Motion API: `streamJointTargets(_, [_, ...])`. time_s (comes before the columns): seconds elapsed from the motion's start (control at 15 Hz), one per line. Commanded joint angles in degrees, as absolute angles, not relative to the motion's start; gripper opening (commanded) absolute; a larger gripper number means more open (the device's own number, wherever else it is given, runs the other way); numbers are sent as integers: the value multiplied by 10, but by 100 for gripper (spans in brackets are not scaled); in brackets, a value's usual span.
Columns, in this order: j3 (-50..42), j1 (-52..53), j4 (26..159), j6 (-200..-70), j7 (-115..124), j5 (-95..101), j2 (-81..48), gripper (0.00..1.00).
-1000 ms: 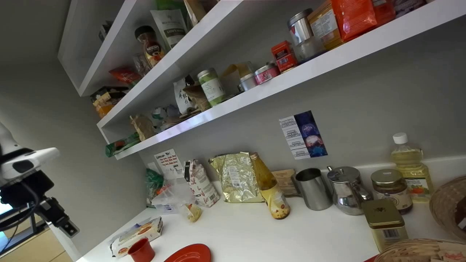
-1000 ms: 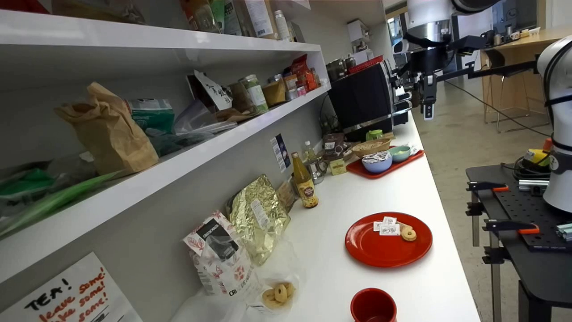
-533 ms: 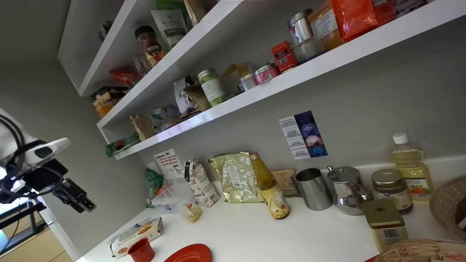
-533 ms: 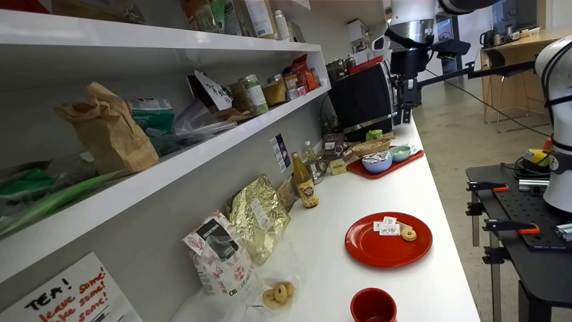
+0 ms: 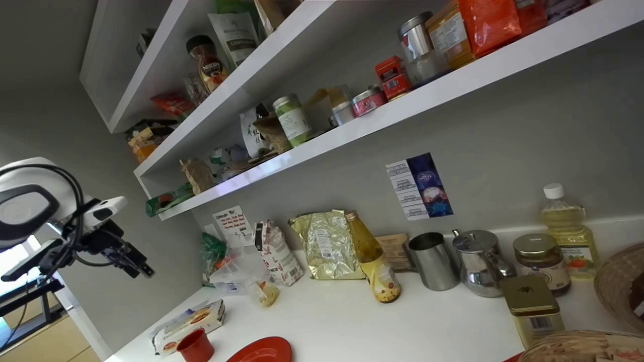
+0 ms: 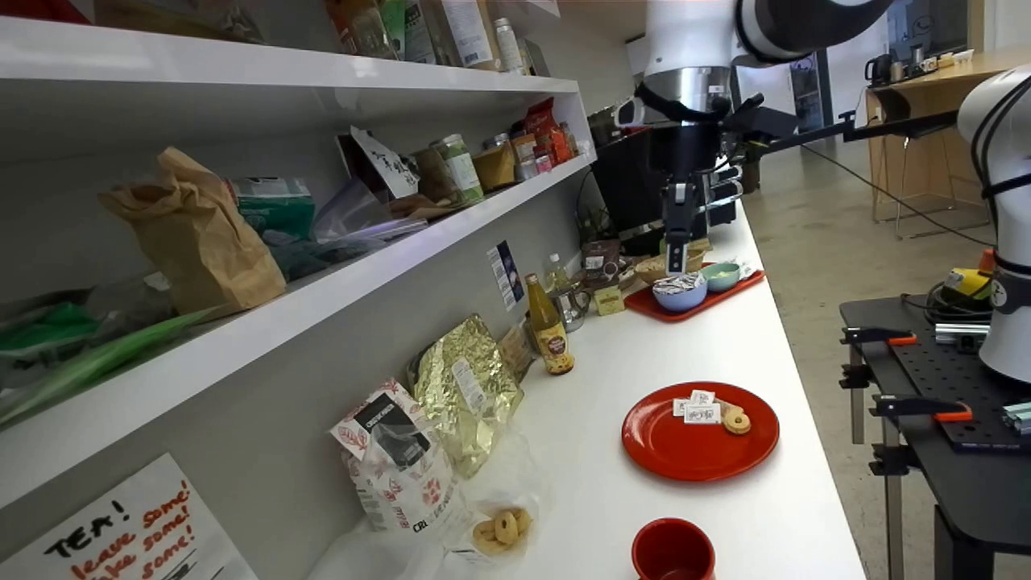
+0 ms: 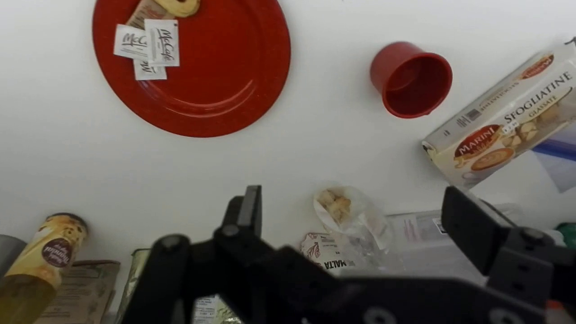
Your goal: Put the orange cup on the orange plate
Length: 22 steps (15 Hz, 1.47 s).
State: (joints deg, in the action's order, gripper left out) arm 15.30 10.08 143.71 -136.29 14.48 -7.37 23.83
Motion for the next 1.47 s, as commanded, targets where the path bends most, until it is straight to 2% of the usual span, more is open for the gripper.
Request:
streamJointTargets(0.0, [185, 92, 1364, -1396, 222, -54, 134, 100])
streamJointTargets(0.33, [219, 90, 1285, -1402, 362, 72, 6, 100])
streamJointTargets(0.6, [197, 131, 1228, -1382, 434, 149, -83, 100])
streamJointTargets(1.4, [119, 227, 1111, -1344, 409, 122, -258, 100])
